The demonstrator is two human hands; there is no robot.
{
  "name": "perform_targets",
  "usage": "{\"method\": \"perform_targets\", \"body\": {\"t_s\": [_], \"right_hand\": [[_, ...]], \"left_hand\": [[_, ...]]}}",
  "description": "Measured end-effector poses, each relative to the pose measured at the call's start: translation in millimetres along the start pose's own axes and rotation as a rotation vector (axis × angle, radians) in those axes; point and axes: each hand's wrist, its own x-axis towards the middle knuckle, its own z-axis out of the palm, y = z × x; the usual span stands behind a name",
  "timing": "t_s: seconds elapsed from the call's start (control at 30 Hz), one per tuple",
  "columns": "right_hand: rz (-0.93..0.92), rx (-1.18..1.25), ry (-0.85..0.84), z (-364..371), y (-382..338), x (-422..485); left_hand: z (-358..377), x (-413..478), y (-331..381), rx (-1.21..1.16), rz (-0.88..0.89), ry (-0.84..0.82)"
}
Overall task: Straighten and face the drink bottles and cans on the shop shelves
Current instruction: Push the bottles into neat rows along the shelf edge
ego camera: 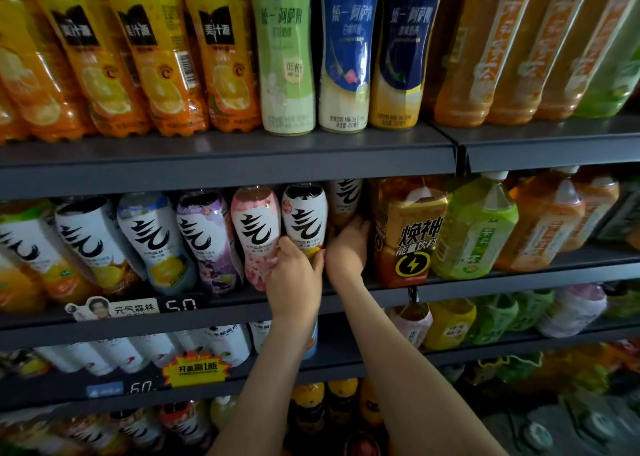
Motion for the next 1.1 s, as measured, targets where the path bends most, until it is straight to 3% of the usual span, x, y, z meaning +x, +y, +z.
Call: {"method": "perform_targets", "body": {"t_s": [0.17, 0.63, 0.97, 1.1], "right_hand": [[0.029, 0.030, -0.068, -7.1, 1.2, 4.4], [-0.129, 0.214, -0.043, -31.5, 23.5, -28.5], [-0.226, 0.133, -0.132, -56.4, 34.4, -34.7], [-0.238, 0.107, -0.142, -56.3, 37.4, -50.7]], "left_hand": [[5.3, -0.4, -2.3, 0.031, 0.034, 0.071], [-8.7, 2.0, 5.5, -0.053, -0.060, -0.131], [-15.3, 5.0, 5.9, -0.051, -0.071, -0.229], [-20.9, -1.5, 8.8, -0.076, -0.152, -0.276]]}}
